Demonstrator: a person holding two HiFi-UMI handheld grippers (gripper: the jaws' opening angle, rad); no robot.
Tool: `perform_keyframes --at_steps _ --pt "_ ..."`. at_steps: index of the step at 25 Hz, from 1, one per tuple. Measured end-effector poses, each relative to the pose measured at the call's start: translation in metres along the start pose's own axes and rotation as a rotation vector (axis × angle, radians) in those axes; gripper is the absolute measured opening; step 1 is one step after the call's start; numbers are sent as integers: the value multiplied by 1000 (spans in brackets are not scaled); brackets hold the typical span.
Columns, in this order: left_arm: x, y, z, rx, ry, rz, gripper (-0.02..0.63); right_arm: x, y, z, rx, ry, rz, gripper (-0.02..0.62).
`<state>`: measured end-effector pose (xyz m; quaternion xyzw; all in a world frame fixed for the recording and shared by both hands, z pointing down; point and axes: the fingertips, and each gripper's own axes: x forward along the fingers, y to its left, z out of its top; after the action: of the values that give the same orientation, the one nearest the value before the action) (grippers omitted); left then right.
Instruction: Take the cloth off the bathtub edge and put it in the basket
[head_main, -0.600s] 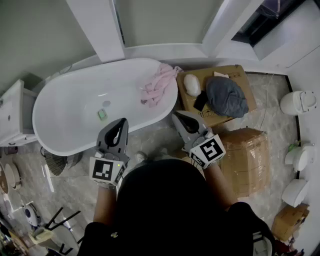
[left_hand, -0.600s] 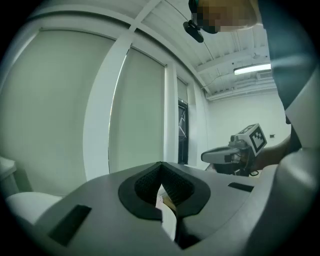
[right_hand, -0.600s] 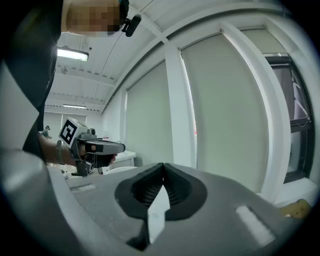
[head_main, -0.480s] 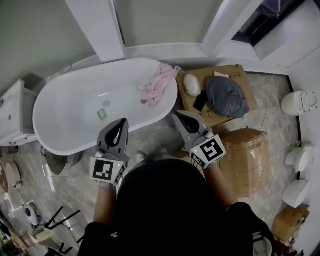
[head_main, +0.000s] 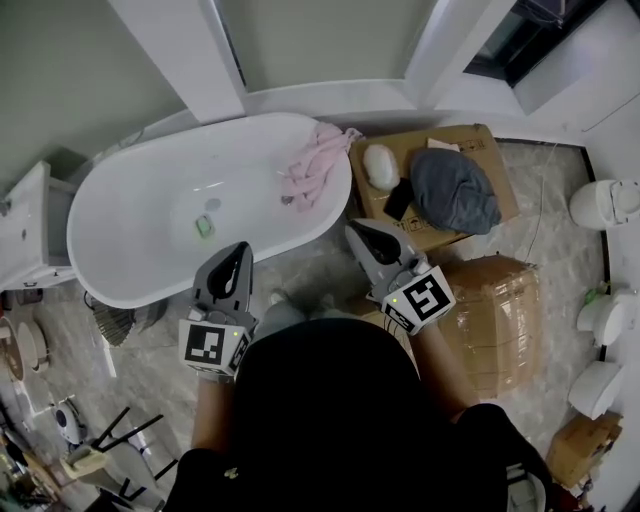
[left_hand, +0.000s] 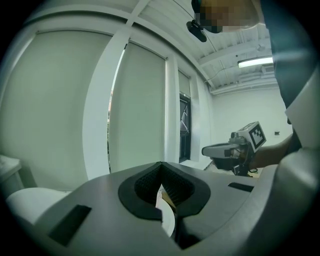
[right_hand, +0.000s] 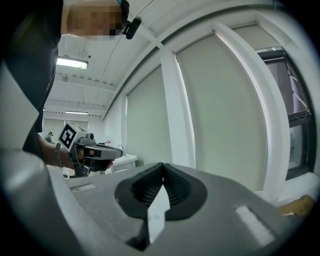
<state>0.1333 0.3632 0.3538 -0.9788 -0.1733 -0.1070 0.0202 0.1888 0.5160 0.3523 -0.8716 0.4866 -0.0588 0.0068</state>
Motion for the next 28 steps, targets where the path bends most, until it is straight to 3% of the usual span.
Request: perform_keyframes --at_steps 10,19,28 --pt "25 33 -12 -37 14 -2 6 32 -25 -12 32 43 -27 -3" --pt "44 102 -8 -103 22 -41 6 100 -28 -3 0 69 -82 -3" --pt "41 190 -24 -83 -2 -118 6 178 -15 -3 -37 115 -155 -3"
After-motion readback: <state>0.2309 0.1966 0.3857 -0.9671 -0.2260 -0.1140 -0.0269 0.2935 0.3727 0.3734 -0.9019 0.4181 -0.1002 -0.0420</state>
